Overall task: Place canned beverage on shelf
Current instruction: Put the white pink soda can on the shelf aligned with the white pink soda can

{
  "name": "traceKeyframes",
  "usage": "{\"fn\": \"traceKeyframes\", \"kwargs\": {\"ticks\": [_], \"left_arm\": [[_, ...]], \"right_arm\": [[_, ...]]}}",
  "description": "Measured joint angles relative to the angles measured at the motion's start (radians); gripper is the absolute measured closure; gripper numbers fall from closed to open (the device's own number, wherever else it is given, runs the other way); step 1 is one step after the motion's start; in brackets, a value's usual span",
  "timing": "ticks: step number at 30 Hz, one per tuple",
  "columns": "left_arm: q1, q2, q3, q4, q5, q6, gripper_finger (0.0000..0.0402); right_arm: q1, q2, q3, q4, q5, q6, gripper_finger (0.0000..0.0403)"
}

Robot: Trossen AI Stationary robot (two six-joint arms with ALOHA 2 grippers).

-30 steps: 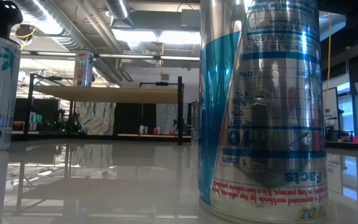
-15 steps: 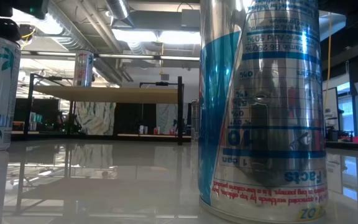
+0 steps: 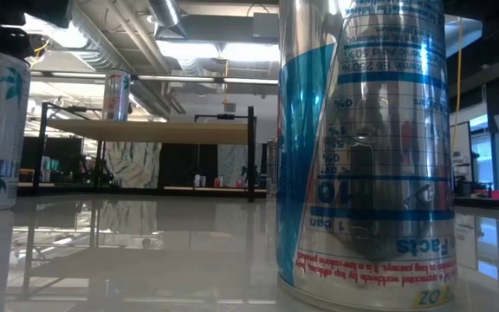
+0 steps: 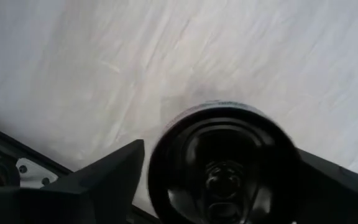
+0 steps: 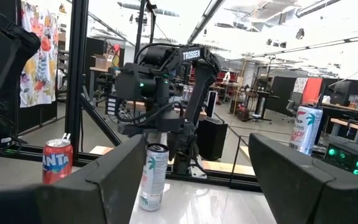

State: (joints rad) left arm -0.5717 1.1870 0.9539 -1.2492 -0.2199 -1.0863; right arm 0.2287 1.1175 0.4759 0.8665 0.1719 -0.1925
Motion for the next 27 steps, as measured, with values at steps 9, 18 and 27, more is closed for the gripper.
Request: {"fn": "traceKeyframes", "kwargs": {"ticks": [9,18,27], "left_arm": [[0.034,0.002,0.063,-0.017,0.028,0.080,0.0169],[0.096,0.001,0.370,-0.251,-0.052,0.133,0.0168],[0.276,0.000,0.708,-0.322,-0.133,0.344,0.0162]], "right_arm": [[0.000,0.000,0.000,0.004,0.001,0.000,0.0116],[0.000,0.000,0.000,0.005,0.019,-0.001,0.0116],[0.000,0.000,0.000,0.004,0.020,-0.022,0.0116]]}}
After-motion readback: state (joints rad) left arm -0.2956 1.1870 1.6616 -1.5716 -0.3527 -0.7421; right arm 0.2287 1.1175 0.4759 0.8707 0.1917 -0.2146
